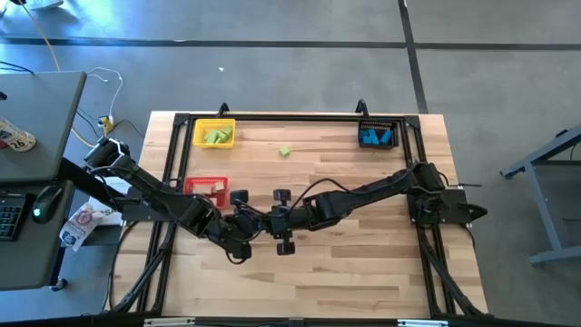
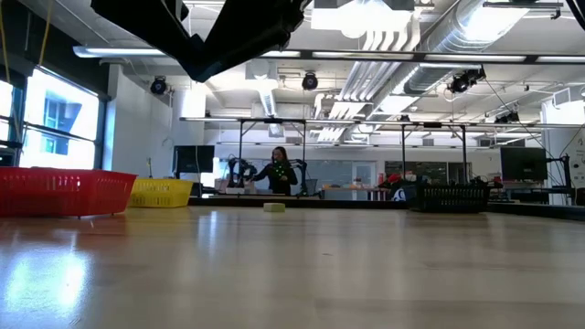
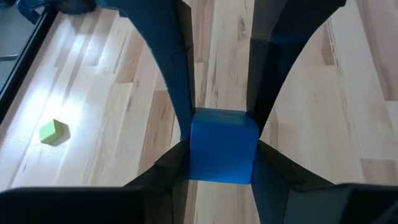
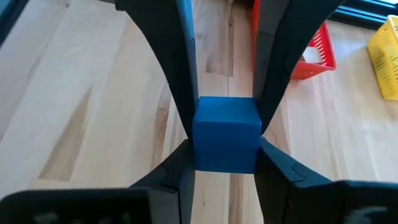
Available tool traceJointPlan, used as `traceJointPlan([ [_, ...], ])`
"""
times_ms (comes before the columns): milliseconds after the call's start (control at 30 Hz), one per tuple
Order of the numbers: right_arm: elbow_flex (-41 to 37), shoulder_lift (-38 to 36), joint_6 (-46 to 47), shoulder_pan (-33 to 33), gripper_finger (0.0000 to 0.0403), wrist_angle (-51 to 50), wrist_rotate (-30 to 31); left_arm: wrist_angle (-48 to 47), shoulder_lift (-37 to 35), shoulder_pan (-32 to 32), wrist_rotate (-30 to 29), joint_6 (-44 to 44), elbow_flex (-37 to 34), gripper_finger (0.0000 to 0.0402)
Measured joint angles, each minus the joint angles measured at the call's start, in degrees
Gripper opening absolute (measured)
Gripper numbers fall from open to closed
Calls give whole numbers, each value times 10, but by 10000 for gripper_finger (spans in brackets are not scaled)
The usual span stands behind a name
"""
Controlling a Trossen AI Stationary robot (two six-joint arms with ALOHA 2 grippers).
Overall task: Sort & place blocks by color
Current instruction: Put the blue block into the black bin
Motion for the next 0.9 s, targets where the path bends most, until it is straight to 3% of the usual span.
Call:
traceJointPlan([
  [433,0,2,43,-3,104,-5,7,-25,0,22,16,-26,0,180],
  [900,0,3,126,-26,103,-83,126,-68,-2,69,5,-2,3,233],
])
